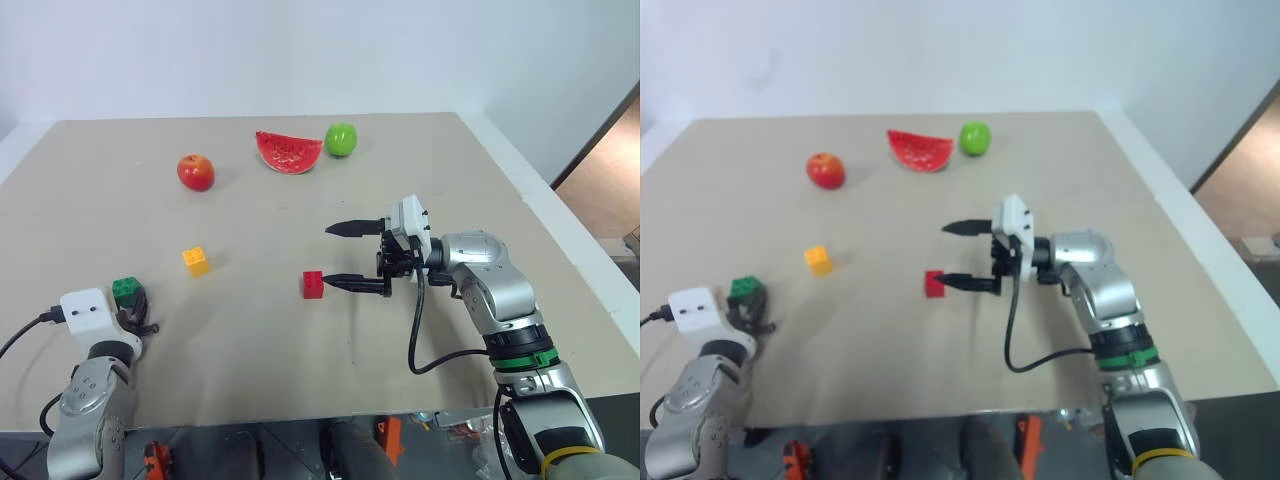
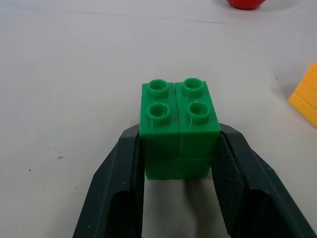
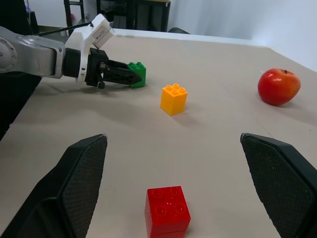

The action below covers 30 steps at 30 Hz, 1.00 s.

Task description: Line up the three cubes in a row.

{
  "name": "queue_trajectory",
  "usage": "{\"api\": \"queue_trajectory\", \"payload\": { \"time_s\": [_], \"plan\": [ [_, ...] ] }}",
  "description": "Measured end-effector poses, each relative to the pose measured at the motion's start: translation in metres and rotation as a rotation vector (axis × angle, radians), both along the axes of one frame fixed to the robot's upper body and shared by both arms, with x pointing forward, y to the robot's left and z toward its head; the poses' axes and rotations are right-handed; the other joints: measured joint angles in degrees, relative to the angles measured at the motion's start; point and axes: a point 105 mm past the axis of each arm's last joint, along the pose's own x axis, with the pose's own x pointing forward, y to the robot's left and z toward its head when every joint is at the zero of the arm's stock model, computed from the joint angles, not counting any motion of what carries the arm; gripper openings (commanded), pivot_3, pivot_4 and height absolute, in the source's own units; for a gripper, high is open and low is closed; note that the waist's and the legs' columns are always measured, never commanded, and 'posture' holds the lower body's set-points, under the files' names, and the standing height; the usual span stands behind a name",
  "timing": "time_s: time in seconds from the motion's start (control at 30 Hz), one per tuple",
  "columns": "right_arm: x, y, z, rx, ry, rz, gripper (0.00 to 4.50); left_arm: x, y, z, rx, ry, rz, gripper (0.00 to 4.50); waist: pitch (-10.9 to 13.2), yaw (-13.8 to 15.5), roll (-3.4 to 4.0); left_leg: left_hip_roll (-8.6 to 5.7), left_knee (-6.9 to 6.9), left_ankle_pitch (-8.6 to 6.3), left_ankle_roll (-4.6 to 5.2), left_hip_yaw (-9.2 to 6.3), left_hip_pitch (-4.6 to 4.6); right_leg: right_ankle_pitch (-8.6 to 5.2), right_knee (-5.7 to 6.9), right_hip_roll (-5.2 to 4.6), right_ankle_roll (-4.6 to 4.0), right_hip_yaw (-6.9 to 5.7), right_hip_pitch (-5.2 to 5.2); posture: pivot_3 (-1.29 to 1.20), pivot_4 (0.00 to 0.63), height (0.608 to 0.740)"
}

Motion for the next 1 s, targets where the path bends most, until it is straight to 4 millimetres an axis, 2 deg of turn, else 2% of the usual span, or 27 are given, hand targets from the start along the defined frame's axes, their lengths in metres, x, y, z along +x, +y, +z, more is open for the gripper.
{"api": "queue_trajectory", "payload": {
  "time_s": [0.07, 0.1, 0.2, 0.3, 0.5, 0.67, 0.77, 0.87, 1.0],
  "plan": [
    [0.000, -0.002, 0.000, -0.006, -0.002, -0.005, 4.50, -0.006, -0.018, 0.005, 0.057, -0.001, -0.119, 1.31, 0.00, 0.05, 0.00, -0.02, -0.02, -0.01, -0.01, 0.02, 0.00, -0.04, 0.00, -0.05, -0.02, 0.00, -0.01, 0.00, 0.150, 0.740],
    [0.000, -0.002, 0.000, -0.008, -0.003, -0.006, 4.50, -0.010, -0.034, 0.007, 0.091, 0.004, -0.231, 1.31, 0.00, 0.06, 0.00, -0.02, -0.02, -0.02, -0.03, 0.02, -0.01, -0.05, 0.00, -0.06, -0.03, -0.01, -0.01, 0.00, 0.150, 0.740],
    [-0.003, -0.002, 0.005, -0.016, -0.022, 0.002, 4.50, -0.015, -0.065, 0.011, 0.178, 0.022, -0.509, 1.31, 0.01, 0.17, 0.01, -0.01, -0.02, -0.01, -0.03, -0.03, 0.01, -0.12, 0.01, -0.03, -0.15, -0.10, -0.03, 0.00, 0.150, 0.740],
    [-0.004, -0.005, 0.005, -0.027, -0.025, -0.009, 4.50, -0.013, -0.073, 0.018, 0.216, 0.012, -0.644, 1.31, 0.01, 0.11, 0.02, 0.02, -0.02, -0.01, -0.03, 0.00, 0.05, -0.20, 0.03, 0.00, -0.31, -0.08, -0.03, 0.00, 0.150, 0.740],
    [-0.003, -0.007, 0.005, -0.025, -0.024, -0.030, 4.50, 0.013, -0.073, 0.027, 0.314, 0.038, -0.970, 1.31, 0.02, 0.12, 0.03, 0.08, -0.03, -0.01, -0.02, -0.02, 0.02, -0.12, 0.05, 0.14, -0.22, -0.10, -0.08, 0.00, 0.150, 0.740],
    [-0.002, -0.007, 0.006, -0.026, -0.033, -0.036, 4.50, 0.029, -0.077, 0.036, 0.387, 0.050, -1.238, 1.31, 0.01, 0.10, 0.03, 0.07, -0.08, -0.02, -0.02, 0.12, -0.33, -0.10, 0.05, 0.12, -0.16, 0.02, -0.50, 0.00, 0.150, 0.740],
    [-0.001, -0.007, 0.006, -0.028, -0.036, -0.041, 4.50, 0.039, -0.080, 0.037, 0.387, 0.054, -1.315, 1.31, 0.01, 0.12, 0.03, 0.09, -0.08, -0.02, -0.01, 0.11, -0.59, -0.10, 0.07, 0.15, -0.16, 0.02, -0.75, 0.00, 0.150, 0.740],
    [-0.001, -0.005, 0.009, -0.029, -0.042, -0.038, 4.50, 0.052, -0.092, 0.042, 0.381, 0.024, -1.379, 1.31, 0.01, 0.20, 0.02, 0.09, -0.02, -0.02, -0.01, 0.04, -0.74, -0.10, 0.07, 0.15, -0.16, -0.05, -0.81, 0.00, 0.150, 0.740],
    [-0.001, -0.005, 0.009, -0.032, -0.040, -0.034, 4.50, 0.051, -0.114, 0.035, 0.385, 0.011, -1.481, 1.31, 0.01, 0.12, 0.02, 0.06, 0.01, -0.03, 0.00, 0.10, -0.75, -0.09, 0.07, 0.12, -0.15, 0.04, -0.82, 0.00, 0.150, 0.740]
  ]
}}
